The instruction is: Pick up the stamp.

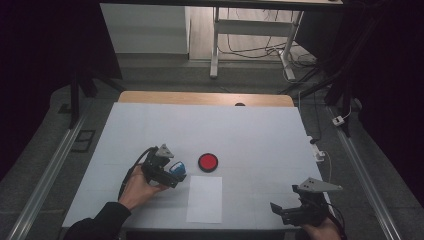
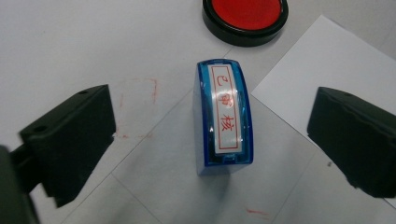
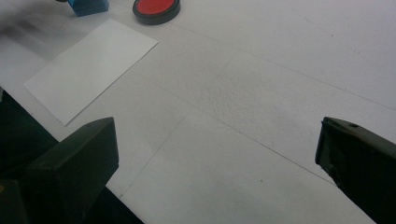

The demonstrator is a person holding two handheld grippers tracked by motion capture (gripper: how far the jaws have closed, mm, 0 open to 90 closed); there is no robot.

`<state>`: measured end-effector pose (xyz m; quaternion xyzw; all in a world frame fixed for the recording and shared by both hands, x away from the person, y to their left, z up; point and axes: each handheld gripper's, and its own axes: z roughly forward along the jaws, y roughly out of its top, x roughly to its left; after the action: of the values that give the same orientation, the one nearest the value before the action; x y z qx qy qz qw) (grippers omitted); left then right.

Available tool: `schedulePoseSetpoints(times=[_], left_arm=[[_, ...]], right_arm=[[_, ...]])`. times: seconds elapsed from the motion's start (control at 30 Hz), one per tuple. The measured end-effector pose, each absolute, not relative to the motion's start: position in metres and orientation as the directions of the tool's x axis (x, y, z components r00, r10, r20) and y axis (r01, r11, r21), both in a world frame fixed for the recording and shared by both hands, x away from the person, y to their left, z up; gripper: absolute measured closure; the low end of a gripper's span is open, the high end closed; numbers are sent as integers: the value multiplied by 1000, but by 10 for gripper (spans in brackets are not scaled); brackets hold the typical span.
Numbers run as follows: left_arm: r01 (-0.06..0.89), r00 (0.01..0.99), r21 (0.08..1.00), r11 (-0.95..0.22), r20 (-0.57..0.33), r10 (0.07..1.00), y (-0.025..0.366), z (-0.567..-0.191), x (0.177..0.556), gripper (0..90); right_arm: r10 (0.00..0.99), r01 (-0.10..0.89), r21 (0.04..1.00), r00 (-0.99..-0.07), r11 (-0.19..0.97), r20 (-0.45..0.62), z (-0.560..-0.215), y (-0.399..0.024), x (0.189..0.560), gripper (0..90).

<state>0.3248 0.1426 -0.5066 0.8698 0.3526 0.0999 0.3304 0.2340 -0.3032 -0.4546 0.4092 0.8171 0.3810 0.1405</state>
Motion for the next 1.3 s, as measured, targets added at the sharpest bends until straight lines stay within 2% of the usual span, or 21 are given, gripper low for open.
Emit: schedulePoseSetpoints(times=[0.03,0.07,0.1,0.13,0.23,0.33,0.53,0.67,0.9,1.0,1.3], left_arm=[[548,734,645,-533,-64,676,143,-506,325,69],[546,737,645,-535,-66,673,143,-506,325,153],[546,735,641,-540,-58,675,142,-506,325,153],[544,736,637,-546,-50,675,142,-506,325,221],[543,739,631,-554,-46,672,141,-505,324,274],[536,741,633,-559,-35,671,141,-502,324,395],[544,741,642,-540,-66,668,144,-500,323,476],[542,743,640,-545,-61,667,143,-499,323,549],[542,744,629,-557,-52,666,141,-500,324,617],[544,741,628,-556,-49,670,141,-499,323,690],[540,745,635,-552,-55,665,143,-496,323,702]], right_arm=[[776,562,738,-626,375,82,-455,-303,234,2],[775,561,737,-627,376,81,-455,-303,234,2],[775,561,737,-627,376,81,-455,-303,234,2],[774,559,736,-629,380,78,-455,-303,234,2],[773,559,736,-630,381,78,-455,-303,234,2],[772,559,736,-630,382,79,-455,-303,234,2],[771,559,734,-632,386,76,-455,-303,234,2],[771,559,733,-632,388,74,-454,-303,234,1],[771,559,732,-633,389,73,-455,-303,234,2],[770,559,732,-633,390,73,-455,-303,234,2],[770,558,733,-634,389,74,-455,-302,234,2]])
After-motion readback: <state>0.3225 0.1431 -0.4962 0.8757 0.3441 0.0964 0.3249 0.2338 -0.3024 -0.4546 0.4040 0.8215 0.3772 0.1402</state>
